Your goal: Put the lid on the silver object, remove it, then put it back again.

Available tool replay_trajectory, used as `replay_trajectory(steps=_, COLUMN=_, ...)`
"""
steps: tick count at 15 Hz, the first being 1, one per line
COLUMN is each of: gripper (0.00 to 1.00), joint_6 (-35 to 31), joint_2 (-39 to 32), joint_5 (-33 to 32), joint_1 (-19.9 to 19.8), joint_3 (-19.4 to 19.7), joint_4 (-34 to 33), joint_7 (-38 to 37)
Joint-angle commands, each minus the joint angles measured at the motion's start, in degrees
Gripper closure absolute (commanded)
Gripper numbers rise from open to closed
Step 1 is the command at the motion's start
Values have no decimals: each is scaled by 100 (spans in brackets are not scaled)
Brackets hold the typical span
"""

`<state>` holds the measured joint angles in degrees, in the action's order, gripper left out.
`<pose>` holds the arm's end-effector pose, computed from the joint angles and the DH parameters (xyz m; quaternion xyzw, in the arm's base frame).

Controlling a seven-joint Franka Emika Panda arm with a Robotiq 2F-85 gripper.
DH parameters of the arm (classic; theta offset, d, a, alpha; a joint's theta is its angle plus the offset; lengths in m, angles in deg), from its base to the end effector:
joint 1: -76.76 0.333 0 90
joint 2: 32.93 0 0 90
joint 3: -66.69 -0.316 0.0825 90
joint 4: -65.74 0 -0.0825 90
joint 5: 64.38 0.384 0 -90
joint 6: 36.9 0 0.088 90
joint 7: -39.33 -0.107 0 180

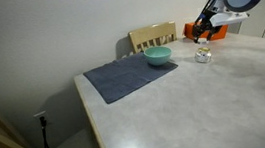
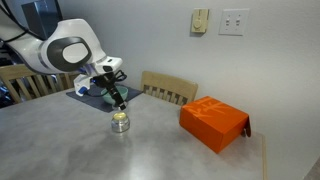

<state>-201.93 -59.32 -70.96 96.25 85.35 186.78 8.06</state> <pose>0.6083 0.0212 0.2375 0.9661 -0.1805 0.1795 0.0434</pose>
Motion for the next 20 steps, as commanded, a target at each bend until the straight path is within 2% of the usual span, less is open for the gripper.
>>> replay_trajectory(steps=1, gripper=56, joint_6=93, joint_2=57, joint_5=202, joint_1=-403, joint_3=-382, joint_4=28, joint_7=311)
replay_trajectory(steps=5, gripper=56, joint_6=149, joint_2=-47, joint_5=318, joint_1=-625, joint_3=-579, joint_4=-21, joint_7=431)
replay_trajectory(steps=20, gripper=56, joint_6=286, joint_2=-248, joint_5=400, joint_1=-799, joint_3=-746, joint_4=-61, joint_7=509)
